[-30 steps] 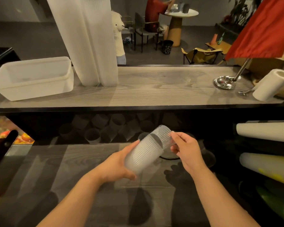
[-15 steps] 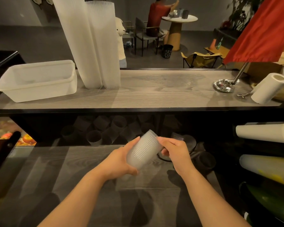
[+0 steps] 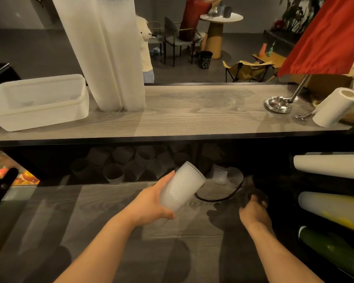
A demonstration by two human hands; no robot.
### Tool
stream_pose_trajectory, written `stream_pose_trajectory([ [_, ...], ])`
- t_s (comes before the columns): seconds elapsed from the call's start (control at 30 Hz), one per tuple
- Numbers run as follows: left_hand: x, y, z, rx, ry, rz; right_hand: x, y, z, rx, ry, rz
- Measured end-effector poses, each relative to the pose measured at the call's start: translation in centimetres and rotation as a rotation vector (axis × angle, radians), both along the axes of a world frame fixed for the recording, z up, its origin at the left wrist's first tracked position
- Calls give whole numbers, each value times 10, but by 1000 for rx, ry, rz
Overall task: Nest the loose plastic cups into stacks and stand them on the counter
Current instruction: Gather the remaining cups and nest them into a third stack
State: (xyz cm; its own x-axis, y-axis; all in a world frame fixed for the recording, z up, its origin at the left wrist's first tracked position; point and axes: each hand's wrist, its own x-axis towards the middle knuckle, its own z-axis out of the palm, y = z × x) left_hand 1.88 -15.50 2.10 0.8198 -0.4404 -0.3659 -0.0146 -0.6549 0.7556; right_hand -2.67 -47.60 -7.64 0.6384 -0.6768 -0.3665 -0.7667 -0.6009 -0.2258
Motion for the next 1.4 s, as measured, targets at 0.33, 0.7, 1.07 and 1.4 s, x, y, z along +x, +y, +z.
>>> stream_pose_trajectory([
  [0.33, 5, -1, -5, 5, 28, -8, -7, -28, -10, -39, -72, -13],
  [0.7, -4, -4, 1, 22, 10, -76, 4, 15, 109, 821, -932, -235],
  [1.07, -4, -1, 20, 18, -45, -112, 5, 64, 129, 1227, -824, -12],
  [1.4, -5, -5, 25, 21, -52, -143, 12, 74, 118, 970, -828, 85],
])
